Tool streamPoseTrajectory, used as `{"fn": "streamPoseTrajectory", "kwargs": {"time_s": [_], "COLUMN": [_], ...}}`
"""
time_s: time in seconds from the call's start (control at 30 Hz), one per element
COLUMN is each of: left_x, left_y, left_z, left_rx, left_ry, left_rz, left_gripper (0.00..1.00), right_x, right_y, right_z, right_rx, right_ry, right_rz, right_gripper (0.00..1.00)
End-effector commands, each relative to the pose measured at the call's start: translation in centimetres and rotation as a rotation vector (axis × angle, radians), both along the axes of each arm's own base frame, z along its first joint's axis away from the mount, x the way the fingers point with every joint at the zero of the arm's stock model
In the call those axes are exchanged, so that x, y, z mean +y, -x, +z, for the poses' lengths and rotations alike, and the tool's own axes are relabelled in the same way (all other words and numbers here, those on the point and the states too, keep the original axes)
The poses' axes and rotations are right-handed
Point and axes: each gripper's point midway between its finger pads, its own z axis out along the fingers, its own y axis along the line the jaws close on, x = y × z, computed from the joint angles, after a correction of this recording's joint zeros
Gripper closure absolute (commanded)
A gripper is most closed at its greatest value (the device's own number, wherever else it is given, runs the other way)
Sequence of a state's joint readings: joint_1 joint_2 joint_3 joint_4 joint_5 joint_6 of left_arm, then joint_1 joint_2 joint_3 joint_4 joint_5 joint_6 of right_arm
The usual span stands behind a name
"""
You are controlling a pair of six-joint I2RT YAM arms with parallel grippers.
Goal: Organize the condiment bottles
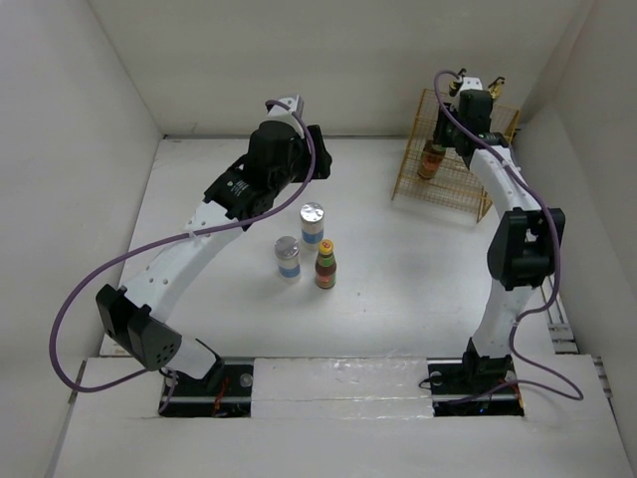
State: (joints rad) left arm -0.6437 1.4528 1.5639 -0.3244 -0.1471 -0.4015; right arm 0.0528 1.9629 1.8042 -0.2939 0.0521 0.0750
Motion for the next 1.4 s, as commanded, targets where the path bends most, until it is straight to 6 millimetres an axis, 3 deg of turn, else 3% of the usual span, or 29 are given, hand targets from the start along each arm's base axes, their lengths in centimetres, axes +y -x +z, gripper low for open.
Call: {"fn": "streamPoseTrajectory", "kwargs": {"time_s": [0.0, 0.07, 0.2, 0.37, 0.4, 0.47, 0.53, 0.57, 0.6, 0.63, 0.67, 0.7, 0.73, 0.83, 0.87, 0.9, 0.93, 1.0, 1.1, 1.17, 1.37], "left_x": [0.1, 0.2, 0.4, 1.0, 1.2, 1.5, 1.8, 2.0, 2.2, 2.2, 2.4, 2.4, 2.5, 2.7, 2.8, 3.4, 3.6, 3.7, 3.8, 3.8, 3.4], "left_y": [-0.1, 0.0, 0.2, -0.1, -0.1, -0.3, -0.3, -0.4, -0.5, -0.4, -0.5, -0.4, -0.4, -0.3, -0.5, -0.9, -1.0, -1.1, -1.4, -1.4, -1.5], "left_z": [1.9, 1.8, 2.2, 2.9, 3.6, 4.2, 4.6, 4.6, 5.1, 4.9, 4.9, 5.2, 5.6, 5.7, 5.5, 5.5, 5.5, 5.9, 6.4, 6.8, 5.3], "left_rx": [-0.048, -0.048, -0.055, -0.079, -0.088, -0.109, -0.118, -0.119, -0.129, -0.122, -0.124, -0.126, -0.133, -0.127, -0.122, -0.114, -0.112, -0.112, -0.124, -0.132, -0.106], "left_ry": [0.037, 0.037, 0.043, 0.033, 0.036, 0.023, 0.013, 0.01, 0.015, 0.009, 0.007, 0.008, 0.014, 0.006, -0.002, 0.014, 0.017, 0.037, 0.032, 0.038, 0.045], "left_rz": [0.01, 0.01, 0.01, 0.039, 0.048, 0.06, 0.071, 0.081, 0.092, 0.092, 0.1, 0.101, 0.101, 0.109, 0.119, 0.132, 0.13, 0.129, 0.136, 0.136, 0.131], "left_gripper": [0.43, 0.43, 0.43, 0.41, 0.41, 0.43, 0.48, 0.51, 0.57, 0.61, 0.7, 0.74, 0.77, 0.76, 0.72, 0.67, 0.57, 0.49, 0.43, 0.42, 0.42], "right_x": [0.4, 0.4, 0.8, 0.9, 0.8, 1.6, 2.3, 3.1, 5.4, 6.7, 9.0, 12.2, 13.5, 19.1, 19.5, 20.4, 21.6, 22.2, 23.9, 25.0, 28.3], "right_y": [-1.4, -1.2, -1.0, 0.3, 1.3, 2.9, 5.9, 7.0, 8.3, 10.8, 12.4, 14.3, 16.9, 23.5, 26.1, 27.9, 29.9, 32.0, 33.6, 34.4, 33.0], "right_z": [4.2, 3.9, 4.7, 9.7, 12.2, 13.6, 15.2, 15.7, 15.7, 14.8, 14.3, 13.8, 11.8, 8.5, 7.6, 7.3, 6.6, 5.0, 2.7, 1.3, -0.4], "right_rx": [-0.143, -0.129, -0.138, -0.22, -0.265, -0.284, -0.308, -0.328, -0.333, -0.326, -0.323, -0.333, -0.304, -0.237, -0.226, -0.217, -0.194, -0.159, -0.1, -0.057, -0.036], "right_ry": [-0.003, -0.002, 0.0, -0.009, -0.011, -0.008, -0.007, -0.012, -0.025, -0.026, -0.05, -0.056, -0.04, -0.062, -0.07, -0.084, -0.087, -0.076, -0.033, -0.026, -0.002], "right_rz": [0.009, 0.009, 0.01, 0.019, 0.019, 0.019, 0.022, 0.04, 0.101, 0.159, 0.255, 0.364, 0.439, 0.69, 0.739, 0.798, 0.855, 0.907, 1.005, 1.062, 1.115], "right_gripper": [0.59, 0.45, 0.26, 0.12, 0.1, 0.09, 0.11, 0.15, 0.24, 0.62, 0.83, 0.97, 1.0, 1.0, 0.97, 0.71, 0.53, 0.18, 0.06, 0.03, 0.06]}}
